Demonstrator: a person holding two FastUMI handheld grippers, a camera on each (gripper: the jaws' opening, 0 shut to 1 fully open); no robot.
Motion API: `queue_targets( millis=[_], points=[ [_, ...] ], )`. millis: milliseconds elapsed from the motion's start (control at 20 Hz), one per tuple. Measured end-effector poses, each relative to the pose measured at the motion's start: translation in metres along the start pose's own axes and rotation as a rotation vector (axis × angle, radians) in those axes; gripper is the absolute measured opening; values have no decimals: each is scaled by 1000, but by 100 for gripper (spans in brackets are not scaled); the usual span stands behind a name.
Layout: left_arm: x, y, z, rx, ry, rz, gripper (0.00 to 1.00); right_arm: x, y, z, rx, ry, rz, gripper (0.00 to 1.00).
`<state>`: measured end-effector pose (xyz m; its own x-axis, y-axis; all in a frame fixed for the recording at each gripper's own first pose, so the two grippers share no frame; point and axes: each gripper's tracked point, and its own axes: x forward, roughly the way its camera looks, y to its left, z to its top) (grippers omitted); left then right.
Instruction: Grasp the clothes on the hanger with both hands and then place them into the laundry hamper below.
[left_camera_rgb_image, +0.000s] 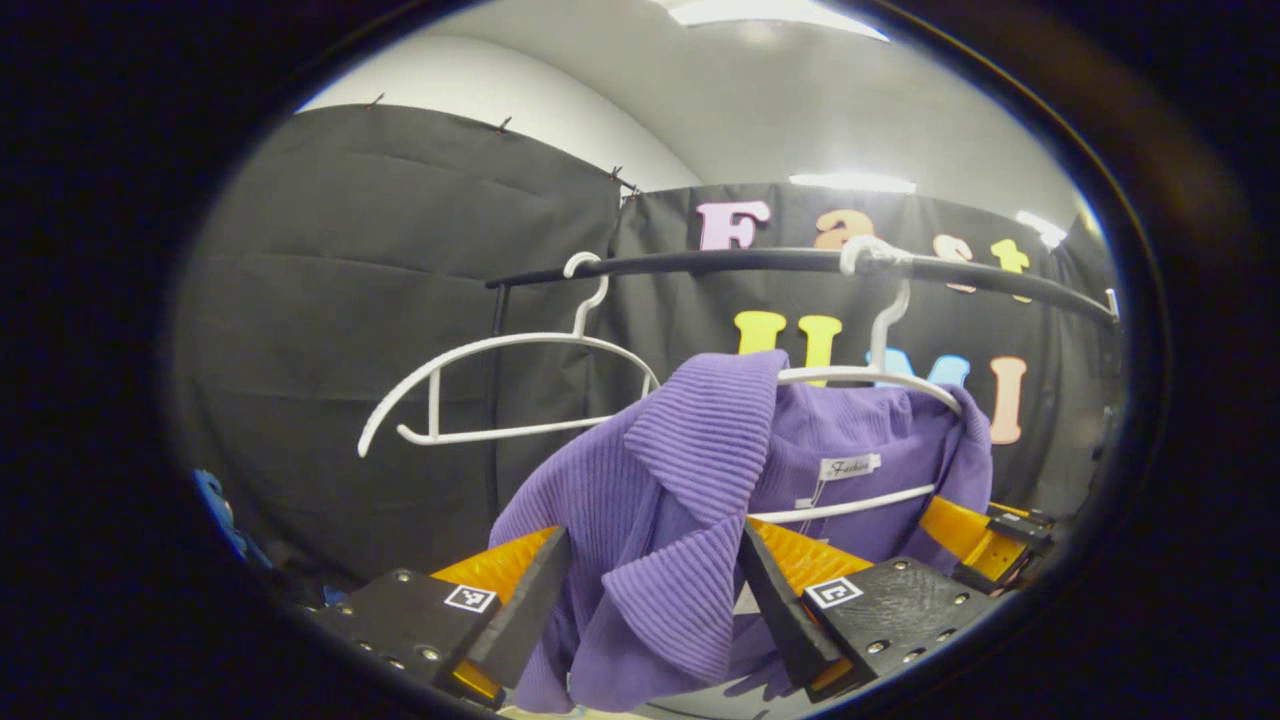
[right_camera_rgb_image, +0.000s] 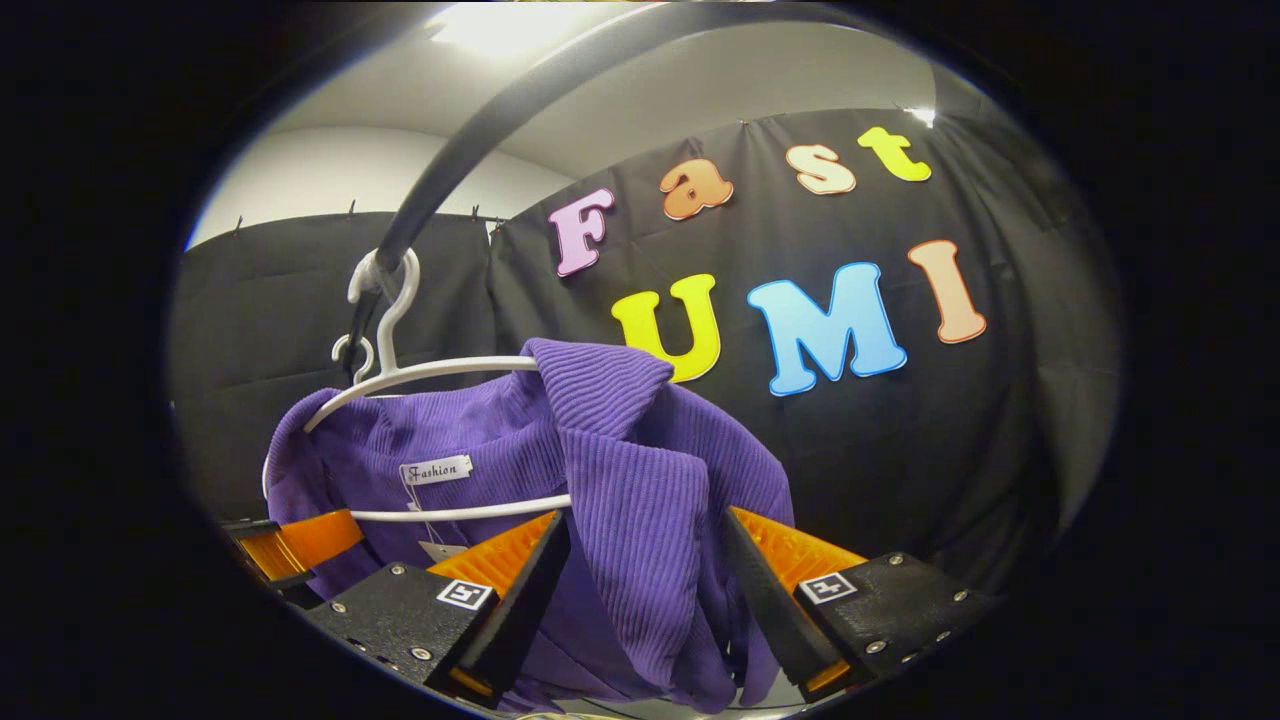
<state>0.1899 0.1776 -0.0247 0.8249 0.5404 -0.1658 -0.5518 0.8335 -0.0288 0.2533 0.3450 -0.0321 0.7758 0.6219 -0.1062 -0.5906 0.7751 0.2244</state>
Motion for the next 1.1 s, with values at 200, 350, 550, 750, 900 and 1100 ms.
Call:
queue_targets(
  millis=[200, 350, 550, 750, 900, 1100],
  points=[
    [6, 1, -4, 51, -9, 14, 72, 10, 5, 11, -25, -39, 10, 89],
    [8, 11, -6, 50, -14, 33, 27, 6, 4, 17, -100, -63, 7, 67],
    [7, 5, -11, 47, -10, 7, 10, 8, 5, 12, -124, -65, 39, 28],
    [2, -13, -18, -32, 6, -62, 13, 16, 10, 6, -127, -55, 115, 7],
    [-6, -18, -6, -37, -26, -103, 5, 14, 16, 2, -107, -27, 194, 0],
    [-21, -22, 5, -87, -37, -156, 5, 10, -1, 3, -134, -16, 161, 0]
  ],
)
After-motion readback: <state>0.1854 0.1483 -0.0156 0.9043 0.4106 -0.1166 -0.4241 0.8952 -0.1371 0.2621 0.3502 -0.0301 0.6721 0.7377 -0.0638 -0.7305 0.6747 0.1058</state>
